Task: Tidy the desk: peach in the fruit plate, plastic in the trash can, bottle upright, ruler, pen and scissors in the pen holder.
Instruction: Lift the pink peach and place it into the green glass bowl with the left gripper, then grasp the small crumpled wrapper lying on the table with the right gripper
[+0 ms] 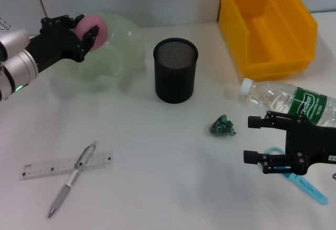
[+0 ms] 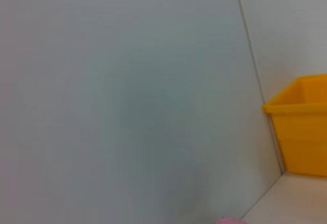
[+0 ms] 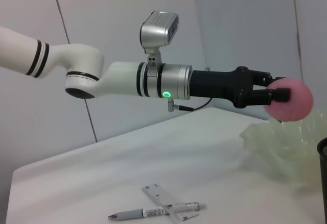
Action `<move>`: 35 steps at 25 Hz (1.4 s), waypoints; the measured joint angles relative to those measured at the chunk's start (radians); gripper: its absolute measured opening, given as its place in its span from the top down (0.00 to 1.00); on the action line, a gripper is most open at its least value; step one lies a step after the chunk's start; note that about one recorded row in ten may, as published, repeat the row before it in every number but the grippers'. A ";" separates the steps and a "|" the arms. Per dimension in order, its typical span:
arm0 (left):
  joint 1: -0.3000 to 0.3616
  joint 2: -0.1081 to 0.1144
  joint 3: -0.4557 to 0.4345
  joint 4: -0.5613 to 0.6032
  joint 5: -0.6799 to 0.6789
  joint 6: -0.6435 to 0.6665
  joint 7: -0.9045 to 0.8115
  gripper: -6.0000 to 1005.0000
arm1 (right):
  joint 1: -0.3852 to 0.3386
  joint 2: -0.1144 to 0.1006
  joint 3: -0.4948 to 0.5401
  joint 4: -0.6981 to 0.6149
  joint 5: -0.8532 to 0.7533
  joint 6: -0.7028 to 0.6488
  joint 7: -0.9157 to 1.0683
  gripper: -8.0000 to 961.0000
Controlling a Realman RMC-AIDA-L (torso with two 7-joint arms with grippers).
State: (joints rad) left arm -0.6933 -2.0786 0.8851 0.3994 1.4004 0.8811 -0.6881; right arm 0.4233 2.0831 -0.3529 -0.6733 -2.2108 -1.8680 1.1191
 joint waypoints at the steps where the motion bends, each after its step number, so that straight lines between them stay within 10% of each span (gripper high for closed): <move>1: -0.001 0.000 0.000 0.000 0.000 -0.007 -0.008 0.56 | 0.000 0.000 0.000 0.000 0.000 0.000 0.000 0.14; 17: 0.018 0.006 0.001 0.010 0.000 0.043 -0.045 0.27 | -0.002 0.000 0.011 -0.012 0.016 -0.001 0.023 0.14; 22: 0.043 0.010 0.001 0.025 0.004 0.109 -0.071 0.18 | -0.013 0.000 0.004 -0.196 0.076 0.001 0.287 0.14; 25: 0.189 0.017 0.095 0.119 0.024 0.382 -0.136 0.17 | -0.010 0.001 -0.019 -0.281 0.071 0.012 0.404 0.14; 35: 0.292 0.018 0.269 0.134 0.026 0.447 -0.158 0.17 | -0.003 0.002 -0.481 -0.707 -0.137 0.166 1.058 0.14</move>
State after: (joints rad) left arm -0.4014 -2.0608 1.1543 0.5329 1.4261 1.3282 -0.8460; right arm 0.4208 2.0855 -0.8342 -1.3799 -2.3479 -1.7023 2.1768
